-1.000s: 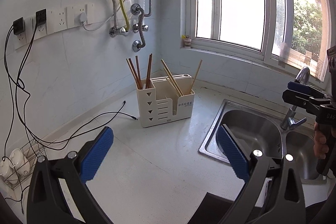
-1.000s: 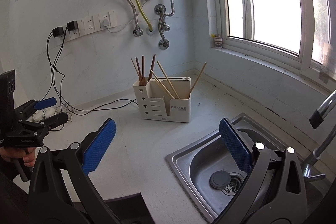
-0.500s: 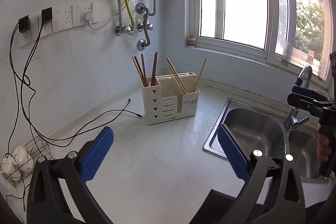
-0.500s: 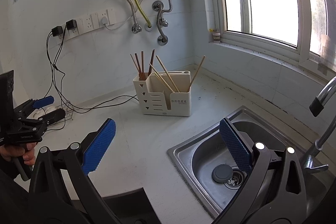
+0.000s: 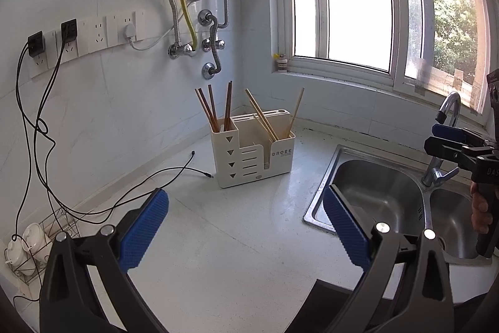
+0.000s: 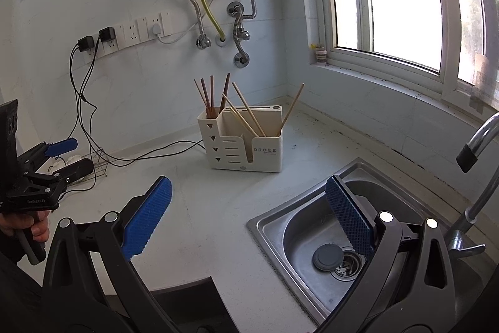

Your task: Organize utensils

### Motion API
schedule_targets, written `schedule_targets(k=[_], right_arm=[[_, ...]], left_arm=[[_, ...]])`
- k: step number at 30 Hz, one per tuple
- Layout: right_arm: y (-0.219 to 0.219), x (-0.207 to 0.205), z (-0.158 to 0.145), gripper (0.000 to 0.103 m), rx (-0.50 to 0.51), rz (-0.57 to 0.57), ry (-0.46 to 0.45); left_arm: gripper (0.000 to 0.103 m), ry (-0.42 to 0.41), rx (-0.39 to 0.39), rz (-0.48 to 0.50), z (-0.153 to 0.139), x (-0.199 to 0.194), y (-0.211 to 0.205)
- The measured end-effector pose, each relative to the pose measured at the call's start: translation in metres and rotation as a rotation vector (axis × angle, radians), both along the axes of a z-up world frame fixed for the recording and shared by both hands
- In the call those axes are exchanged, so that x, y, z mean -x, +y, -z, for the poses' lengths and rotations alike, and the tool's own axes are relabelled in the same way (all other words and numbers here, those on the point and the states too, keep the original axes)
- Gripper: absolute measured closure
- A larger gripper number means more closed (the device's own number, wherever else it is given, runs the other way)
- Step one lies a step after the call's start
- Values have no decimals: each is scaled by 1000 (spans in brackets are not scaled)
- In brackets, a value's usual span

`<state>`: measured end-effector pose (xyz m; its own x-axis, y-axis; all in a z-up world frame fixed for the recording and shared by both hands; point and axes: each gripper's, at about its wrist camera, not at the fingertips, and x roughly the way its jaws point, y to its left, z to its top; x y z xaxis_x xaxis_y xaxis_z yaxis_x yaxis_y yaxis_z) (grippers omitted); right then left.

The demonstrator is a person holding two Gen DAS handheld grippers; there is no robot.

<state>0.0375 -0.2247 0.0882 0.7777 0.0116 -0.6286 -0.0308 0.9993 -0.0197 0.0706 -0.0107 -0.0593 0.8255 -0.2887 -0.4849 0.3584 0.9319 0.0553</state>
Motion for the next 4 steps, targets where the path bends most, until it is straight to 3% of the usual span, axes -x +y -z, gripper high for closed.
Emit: schedule_targets(k=[4], right_arm=[[0,1,1,9,0,-3,3]], left_arm=[[5,-21,-12,-5,-3,4,-3]])
